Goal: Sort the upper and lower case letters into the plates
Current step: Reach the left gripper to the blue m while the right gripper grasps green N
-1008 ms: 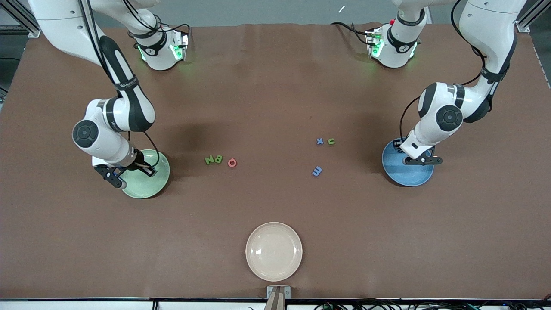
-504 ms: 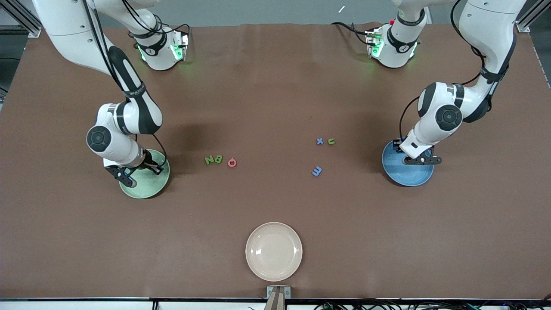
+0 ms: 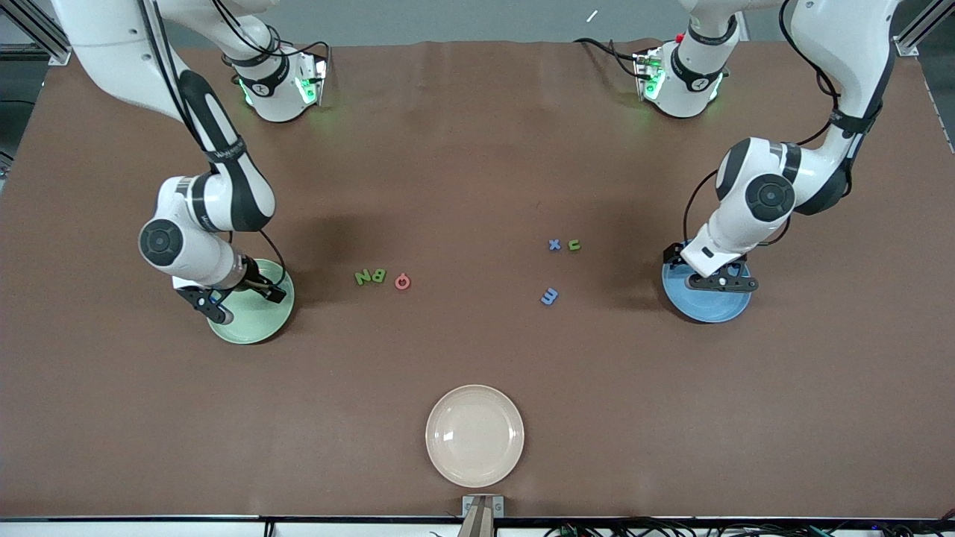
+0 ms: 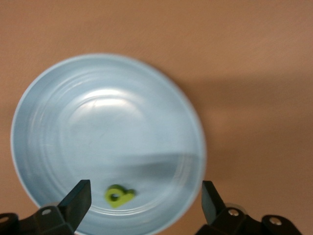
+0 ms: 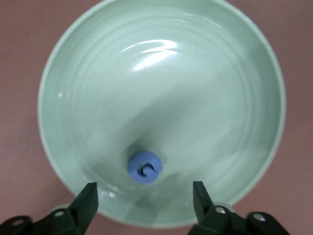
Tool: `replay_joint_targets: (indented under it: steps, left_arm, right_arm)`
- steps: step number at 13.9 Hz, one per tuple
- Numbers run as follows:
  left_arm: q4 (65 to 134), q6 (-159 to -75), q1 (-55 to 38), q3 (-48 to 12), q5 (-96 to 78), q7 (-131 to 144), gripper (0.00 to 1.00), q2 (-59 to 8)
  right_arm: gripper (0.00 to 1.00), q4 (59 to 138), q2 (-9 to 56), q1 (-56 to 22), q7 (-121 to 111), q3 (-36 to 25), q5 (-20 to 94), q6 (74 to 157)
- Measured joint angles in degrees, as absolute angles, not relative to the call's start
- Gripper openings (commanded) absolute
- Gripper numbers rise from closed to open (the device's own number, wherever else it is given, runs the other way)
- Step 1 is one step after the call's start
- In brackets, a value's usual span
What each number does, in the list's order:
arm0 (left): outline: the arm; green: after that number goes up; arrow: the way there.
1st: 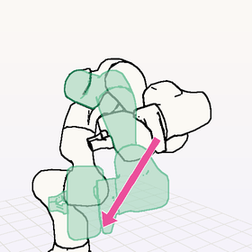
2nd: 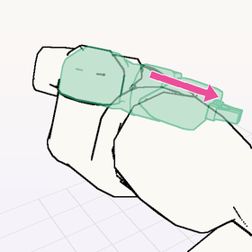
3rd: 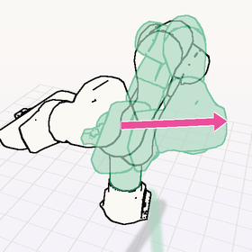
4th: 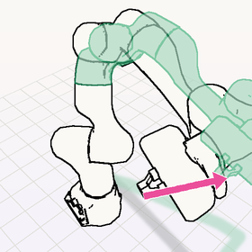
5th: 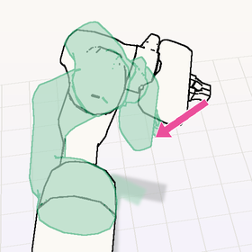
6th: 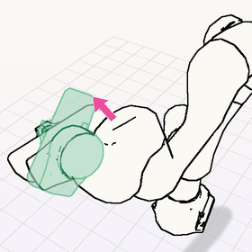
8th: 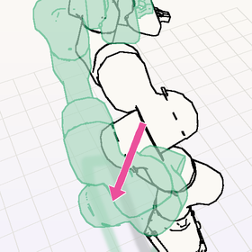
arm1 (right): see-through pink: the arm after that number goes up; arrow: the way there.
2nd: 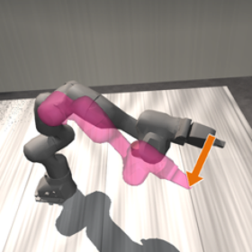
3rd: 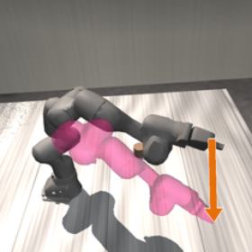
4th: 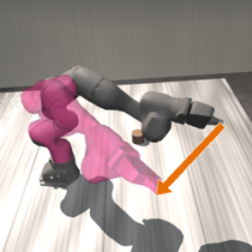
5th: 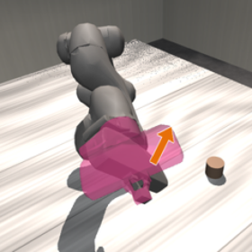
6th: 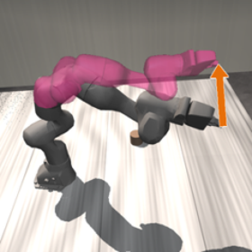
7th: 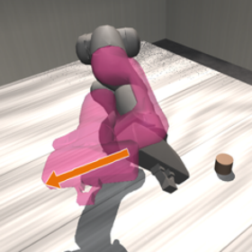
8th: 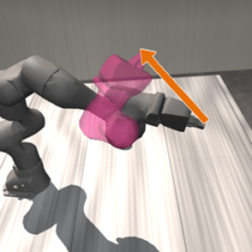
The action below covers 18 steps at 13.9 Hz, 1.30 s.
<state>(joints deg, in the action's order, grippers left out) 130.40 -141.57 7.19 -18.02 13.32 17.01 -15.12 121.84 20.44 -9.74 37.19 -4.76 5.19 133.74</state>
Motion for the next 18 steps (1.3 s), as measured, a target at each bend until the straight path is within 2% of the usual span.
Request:
replay_joint_targets:
  steps: [2, 5, 9, 14, 18]
  left_arm:
    - [126.8, -138.6, 6.7, -21.4, 13.3, 25.0, 0.99, -16.0]
    - [120.8, -136.6, 4.3, -25.1, 13.3, 37.3, 0.99, -20.1]
    - [112.7, -136.4, -3.0, -25.3, 14.3, 48.8, 0.99, -27.6]
    - [106.4, -136.5, -6.6, -25.4, 22.5, 50.4, 0.99, -34.2]
    - [103.8, -136.4, -9.7, -25.5, 23.3, 45.0, 0.99, -36.3]
  right_arm:
    - [1.0, 120.0, 16.9, -9.9, 40.3, -4.4, 5.3, 128.1]
    - [1.0, 119.9, 15.5, -13.8, 50.8, -3.4, 5.3, 127.9]
    - [1.0, 120.7, 17.0, -20.7, 64.4, -2.9, 5.5, 133.7]
    - [1.0, 121.2, 23.7, -25.5, 74.0, -2.9, 5.5, 143.9]
    - [0.92, 121.1, 27.0, -27.6, 77.5, -2.9, 5.5, 147.0]
